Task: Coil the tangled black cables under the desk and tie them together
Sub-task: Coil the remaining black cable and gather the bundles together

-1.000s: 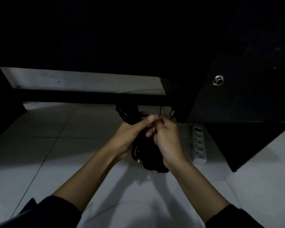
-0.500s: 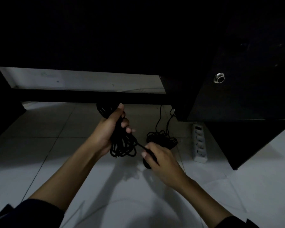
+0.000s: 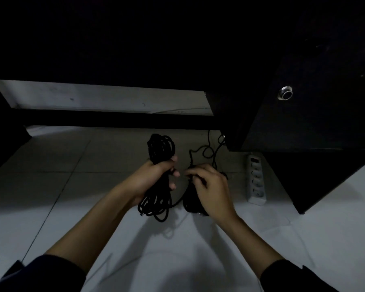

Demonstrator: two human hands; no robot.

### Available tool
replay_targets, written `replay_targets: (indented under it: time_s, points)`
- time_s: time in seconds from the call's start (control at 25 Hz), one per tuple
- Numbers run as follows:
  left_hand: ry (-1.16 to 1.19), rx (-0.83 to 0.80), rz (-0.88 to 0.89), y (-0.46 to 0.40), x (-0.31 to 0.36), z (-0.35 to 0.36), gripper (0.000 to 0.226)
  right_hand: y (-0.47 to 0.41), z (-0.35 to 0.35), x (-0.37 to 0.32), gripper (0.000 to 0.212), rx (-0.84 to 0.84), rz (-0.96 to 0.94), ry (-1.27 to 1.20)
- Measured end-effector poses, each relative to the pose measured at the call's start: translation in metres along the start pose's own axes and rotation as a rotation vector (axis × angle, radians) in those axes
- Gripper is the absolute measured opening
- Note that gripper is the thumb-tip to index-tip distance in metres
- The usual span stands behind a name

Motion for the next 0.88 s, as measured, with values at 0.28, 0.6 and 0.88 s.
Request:
replay_targets:
  time_s: [0.28, 0.6, 0.88]
  points:
    - [-0.035, 0.051, 0.03, -0.004, -0.012, 0.008, 0.03, 0.001, 0.0, -0.016, 0.031, 0.006, 0.073, -0.275]
    - [0.075, -0.071, 0.043, 0.001, -0.016, 0.014, 0.033, -0.013, -0.014, -0.01, 0.026, 0.066, 0.005, -0.115]
    - [-0.131, -0.247, 0.122, 0.009, 0.003, 0.007, 0.026, -0.046, 0.002, 0.011, 0.039, -0.065, -0.257, 0.341]
Point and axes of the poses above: each hand's wrist, its own y-axis away from the middle knuckle, its own z-axis out of the palm, x = y × z, the point moved 3 cm from there along -y, towards the middle knuckle, and after that the axes turned 5 degrees about y, right-handed, at the moved point
